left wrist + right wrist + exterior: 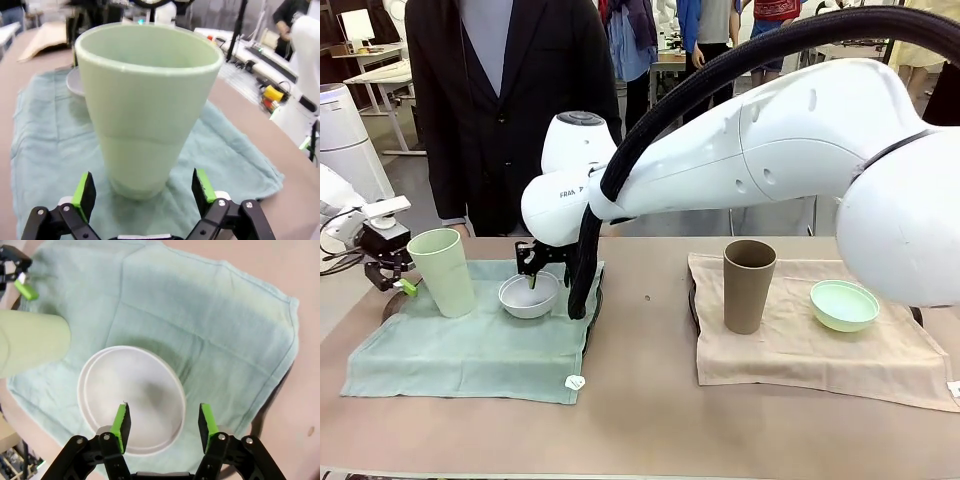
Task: Set up a tray with a mat and arrange the tableware.
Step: Place the Picnic Bowl and Reusable plastic cup back onto the Handle tray in front of the human's position.
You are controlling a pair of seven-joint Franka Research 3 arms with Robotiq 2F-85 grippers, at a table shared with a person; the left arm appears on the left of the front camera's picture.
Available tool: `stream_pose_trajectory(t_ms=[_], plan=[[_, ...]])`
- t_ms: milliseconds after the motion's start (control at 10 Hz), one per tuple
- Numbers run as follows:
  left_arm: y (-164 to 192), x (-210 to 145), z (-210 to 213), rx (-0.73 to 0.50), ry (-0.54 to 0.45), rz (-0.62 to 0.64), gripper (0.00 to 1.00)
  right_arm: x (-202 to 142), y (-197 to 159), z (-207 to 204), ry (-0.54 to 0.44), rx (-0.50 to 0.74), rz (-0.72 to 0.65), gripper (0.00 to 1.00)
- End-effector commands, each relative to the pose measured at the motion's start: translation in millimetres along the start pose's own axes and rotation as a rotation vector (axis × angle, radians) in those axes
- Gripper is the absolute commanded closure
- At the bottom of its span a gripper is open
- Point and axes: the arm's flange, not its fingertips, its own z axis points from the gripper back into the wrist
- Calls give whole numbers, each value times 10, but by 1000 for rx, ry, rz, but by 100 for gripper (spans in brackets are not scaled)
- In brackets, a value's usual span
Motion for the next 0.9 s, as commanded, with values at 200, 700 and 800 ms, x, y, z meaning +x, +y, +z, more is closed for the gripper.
stream_pose_trajectory(t_ms=[200,700,800], plan=[[-442,483,414,77,150,156,0,-298,7,579,-3,-94,-17,22],[-1101,1725,303,327,475,525,0,-578,55,1475,-13,-273,-90,22],[-922,1548,634,262,331,371,0,-443,9,1340,24,-262,-89,22]])
